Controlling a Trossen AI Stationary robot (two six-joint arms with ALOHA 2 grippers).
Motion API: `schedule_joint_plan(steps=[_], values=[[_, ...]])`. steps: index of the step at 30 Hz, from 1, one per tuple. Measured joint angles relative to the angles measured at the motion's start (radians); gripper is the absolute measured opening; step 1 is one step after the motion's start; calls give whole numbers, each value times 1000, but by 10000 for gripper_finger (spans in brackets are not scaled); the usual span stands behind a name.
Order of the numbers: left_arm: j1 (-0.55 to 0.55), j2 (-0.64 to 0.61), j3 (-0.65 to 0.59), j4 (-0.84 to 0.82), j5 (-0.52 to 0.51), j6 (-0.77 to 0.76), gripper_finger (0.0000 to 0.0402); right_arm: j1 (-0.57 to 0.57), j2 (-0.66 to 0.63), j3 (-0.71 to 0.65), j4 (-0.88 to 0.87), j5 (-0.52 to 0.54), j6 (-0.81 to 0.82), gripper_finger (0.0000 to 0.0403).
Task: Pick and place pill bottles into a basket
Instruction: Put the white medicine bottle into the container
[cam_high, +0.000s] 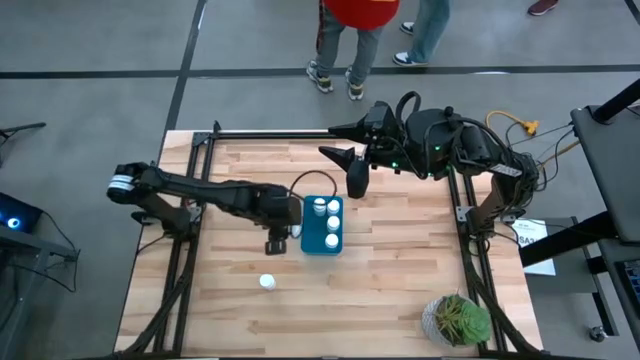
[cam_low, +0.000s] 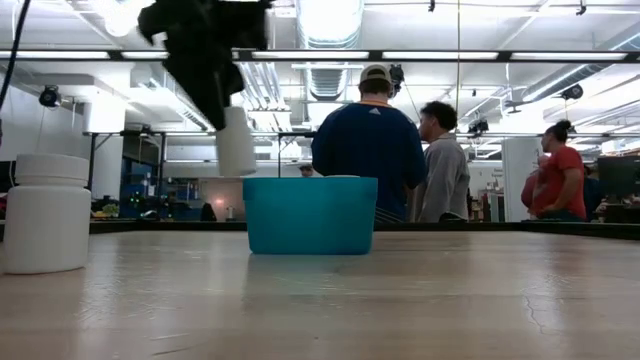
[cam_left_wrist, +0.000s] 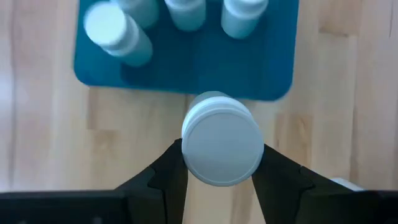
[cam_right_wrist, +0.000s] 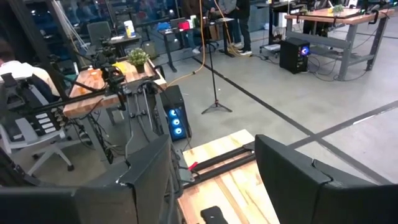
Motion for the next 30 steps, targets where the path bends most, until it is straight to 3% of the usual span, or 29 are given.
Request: schedule_joint_plan(steps=[9, 30], values=[[64, 97, 149, -35, 3, 99, 136, 1, -1, 0, -7, -4, 11, 224], [114, 206, 158, 35, 52, 150, 136, 2, -9, 0, -8, -3, -17, 224]])
